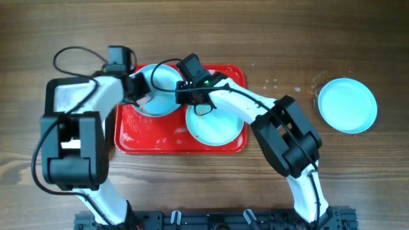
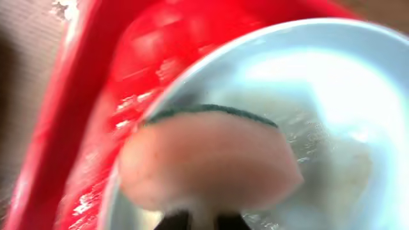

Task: Clean dirty plates on tray and stack at the side
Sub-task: 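Keep scrubbing the plate center with the sponge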

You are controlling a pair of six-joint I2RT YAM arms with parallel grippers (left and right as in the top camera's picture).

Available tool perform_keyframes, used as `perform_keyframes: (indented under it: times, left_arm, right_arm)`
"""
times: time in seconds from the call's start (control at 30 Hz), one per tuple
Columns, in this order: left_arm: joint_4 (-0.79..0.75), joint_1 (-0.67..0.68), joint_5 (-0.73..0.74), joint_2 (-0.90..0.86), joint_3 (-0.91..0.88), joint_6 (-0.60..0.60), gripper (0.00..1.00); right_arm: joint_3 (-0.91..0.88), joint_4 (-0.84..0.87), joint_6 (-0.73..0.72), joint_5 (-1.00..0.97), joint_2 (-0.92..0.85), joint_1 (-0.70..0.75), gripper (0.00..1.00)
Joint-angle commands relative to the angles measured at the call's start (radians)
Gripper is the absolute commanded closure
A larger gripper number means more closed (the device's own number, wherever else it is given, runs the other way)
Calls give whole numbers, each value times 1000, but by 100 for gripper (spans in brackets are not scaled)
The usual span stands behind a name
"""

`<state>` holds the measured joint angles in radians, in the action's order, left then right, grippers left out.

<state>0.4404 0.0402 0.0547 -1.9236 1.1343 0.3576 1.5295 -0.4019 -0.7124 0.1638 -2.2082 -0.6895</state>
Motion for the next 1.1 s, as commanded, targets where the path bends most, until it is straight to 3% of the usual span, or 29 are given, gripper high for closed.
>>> perform_keyframes:
  times: [0.0, 0.17, 0.33, 0.47, 0.6, 0.7, 0.87, 1.07]
  left_arm:
    - [-91, 130, -9, -136, -117, -13, 96]
    - [-82, 213, -45, -129, -68, -13, 96]
    - [215, 183, -64, -106, 83, -12, 96]
    - [438, 118, -64, -108, 87, -8, 96]
    - [547, 58, -91, -108, 85, -9, 96]
    - [427, 25, -198, -108, 48, 80, 96]
    - [145, 56, -218, -108, -89, 143, 96]
    - [90, 86, -483, -108, -241, 430, 96]
  right_arm:
    - [-13, -10, 31, 21, -27, -25, 96]
    - [-13, -11, 33, 29, -27, -25, 96]
    - [-13, -11, 33, 28, -27, -25, 96]
    - [-13, -10, 33, 28, -27, -25, 96]
    - [-13, -7, 32, 29, -27, -25, 96]
    - [-13, 1, 32, 40, -27, -25, 96]
    - [-13, 4, 32, 40, -27, -22, 96]
    - [-13, 12, 21, 47, -27, -6, 96]
